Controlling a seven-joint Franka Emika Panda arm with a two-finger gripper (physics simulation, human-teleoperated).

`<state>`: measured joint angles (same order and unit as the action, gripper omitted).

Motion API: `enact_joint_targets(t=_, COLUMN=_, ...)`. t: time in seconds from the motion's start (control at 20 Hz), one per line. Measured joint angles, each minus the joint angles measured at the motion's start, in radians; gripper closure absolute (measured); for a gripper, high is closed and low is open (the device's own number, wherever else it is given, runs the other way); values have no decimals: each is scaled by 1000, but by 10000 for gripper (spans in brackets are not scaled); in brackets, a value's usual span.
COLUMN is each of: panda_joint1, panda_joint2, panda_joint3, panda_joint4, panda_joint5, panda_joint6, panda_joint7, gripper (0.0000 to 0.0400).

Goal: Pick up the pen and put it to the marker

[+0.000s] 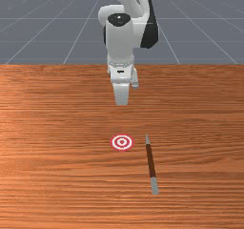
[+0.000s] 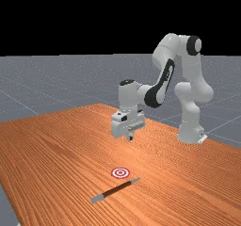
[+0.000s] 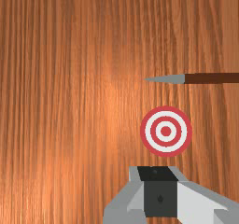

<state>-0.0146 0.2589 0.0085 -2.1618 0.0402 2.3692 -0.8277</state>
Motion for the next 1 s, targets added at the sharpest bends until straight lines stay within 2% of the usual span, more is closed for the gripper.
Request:
enact_joint_targets(t=0.1, panda_joint1=10, panda_joint2=-8, panda_joint3=-9, panda_joint4=-11, panda_joint5=-43, panda_joint6=5, panda_joint7=21, gripper=400)
enact_joint_targets(t=0.35, panda_joint1=10, panda_joint2=-5, panda_joint3=-11, panda_joint4=-6, panda_joint5=-41, panda_joint6=4, panda_joint7=33, gripper=400)
enact_joint_targets(t=0.4, panda_joint1=34, panda_joint2=17, panda_joint3=-31, panda_joint4=27, panda_joint5=-112, panda_joint6=-13, panda_joint7=96, gripper=400)
enact_joint_targets(t=0.45, panda_joint1=-2, panda_joint2=48, panda_joint3=4, panda_joint4=76, panda_joint5=-63, panda_joint6=-23, panda_joint7=-93, gripper=400)
enact_joint_targets(t=0.65, panda_joint1=-2, panda_joint2=195, panda_joint3=6, panda_joint4=310, panda_joint5=-64, panda_joint6=-110, panda_joint7=-87, gripper=400)
enact_joint_targets(t=0.7, panda_joint1=8, panda_joint2=222, panda_joint3=-6, panda_joint4=362, panda_joint5=-51, panda_joint6=-173, panda_joint7=-5, gripper=400)
enact_joint_targets(t=0.8, panda_joint1=10, panda_joint2=207, panda_joint3=-8, panda_joint4=329, panda_joint5=-50, panda_joint6=-123, panda_joint7=6, gripper=400)
enact_joint_targets(t=0.85, panda_joint1=9, panda_joint2=213, panda_joint3=-6, panda_joint4=342, panda_joint5=-52, panda_joint6=-144, panda_joint7=-3, gripper=400)
enact_joint_targets(t=0.9, panda_joint1=11, panda_joint2=194, panda_joint3=-6, panda_joint4=301, panda_joint5=-52, panda_joint6=-77, panda_joint7=2, gripper=400)
enact_joint_targets(t=0.95, panda_joint1=29, panda_joint2=207, panda_joint3=-18, panda_joint4=329, panda_joint5=-83, panda_joint6=-124, panda_joint7=38, gripper=400)
enact_joint_targets(t=1.0, panda_joint1=26, panda_joint2=200, panda_joint3=-4, panda_joint4=313, panda_joint5=-57, panda_joint6=-96, panda_joint7=31, gripper=400)
